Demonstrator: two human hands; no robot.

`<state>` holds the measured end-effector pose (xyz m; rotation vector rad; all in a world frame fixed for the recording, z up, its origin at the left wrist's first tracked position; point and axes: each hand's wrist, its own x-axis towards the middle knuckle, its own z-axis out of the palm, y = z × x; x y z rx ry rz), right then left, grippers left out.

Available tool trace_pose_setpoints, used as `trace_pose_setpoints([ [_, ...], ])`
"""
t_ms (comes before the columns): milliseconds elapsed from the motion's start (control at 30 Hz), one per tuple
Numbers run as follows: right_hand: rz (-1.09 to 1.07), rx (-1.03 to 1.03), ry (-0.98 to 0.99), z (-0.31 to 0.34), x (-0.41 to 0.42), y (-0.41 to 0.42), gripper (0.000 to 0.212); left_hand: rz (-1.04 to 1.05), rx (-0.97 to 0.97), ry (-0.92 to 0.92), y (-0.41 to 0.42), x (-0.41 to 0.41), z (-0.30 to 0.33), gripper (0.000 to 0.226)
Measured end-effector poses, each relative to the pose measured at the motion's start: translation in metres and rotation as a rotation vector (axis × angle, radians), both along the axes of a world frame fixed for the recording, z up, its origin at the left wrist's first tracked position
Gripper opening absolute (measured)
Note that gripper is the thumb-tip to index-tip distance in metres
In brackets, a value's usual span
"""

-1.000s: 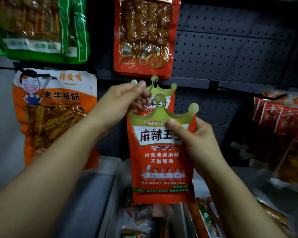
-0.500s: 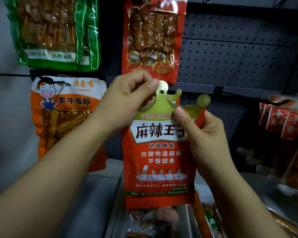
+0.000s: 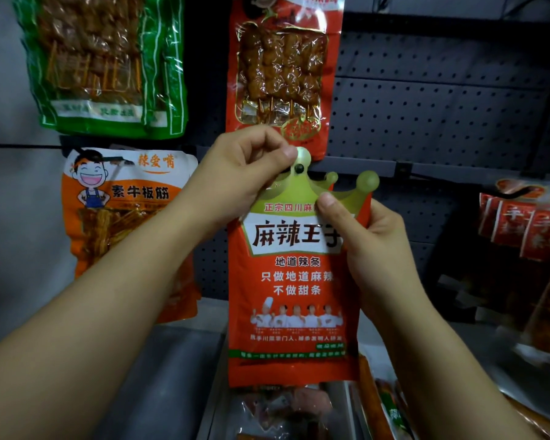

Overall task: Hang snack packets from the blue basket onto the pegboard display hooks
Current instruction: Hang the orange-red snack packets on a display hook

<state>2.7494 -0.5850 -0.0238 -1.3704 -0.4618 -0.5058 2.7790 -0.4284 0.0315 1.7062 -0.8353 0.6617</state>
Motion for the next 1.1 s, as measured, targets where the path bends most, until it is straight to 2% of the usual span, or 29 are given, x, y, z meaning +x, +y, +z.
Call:
trace_pose_setpoints([
  [233, -0.026, -0.001, 0.039, -0.009, 0.014, 0.000, 0.010, 0.048, 0.021, 0.089, -0.002, 0.025, -0.009, 0.016],
  [433, -0.085, -0.099, 0.126, -0.024, 0.035, -0.010, 0.002, 0.164, 0.063, 0.011, -0.006, 0.054, -0.007, 0.019],
  [533, -0.157, -0.111, 0.176, -0.030, 0.052, -0.014, 0.001, 0.195, -0.015, 0.020, -0.007, 0.067, -0.015, 0.011],
  [567, -0.173, -0.113, 0.183, -0.030, 0.058, -0.014, 0.002, 0.187, -0.070, 0.062, -0.007, 0.072, -0.021, 0.014],
  [667, -0.197, -0.100, 0.226, -0.027, 0.078, -0.012, 0.002, 0.092, -0.226, 0.245, -0.007, 0.088, -0.051, 0.047],
  [733, -0.211, -0.091, 0.269, -0.025, 0.091, -0.010, 0.004, 0.070, -0.219, 0.357, -0.007, 0.100, -0.071, 0.056],
  [800, -0.253, -0.093, 0.300, -0.025, 0.103, -0.007, 0.013, 0.091, -0.184, 0.432, -0.009, 0.111, -0.084, 0.045],
  [900, -0.391, -0.135, 0.325, -0.028, 0.118, -0.008, 0.023, 0.156, -0.170, 0.438, -0.012, 0.122, -0.089, 0.025],
  [1100, -0.606, -0.302, 0.306, -0.037, 0.139, -0.011, 0.022, 0.289, -0.215, 0.442, -0.017, 0.138, -0.088, 0.030],
])
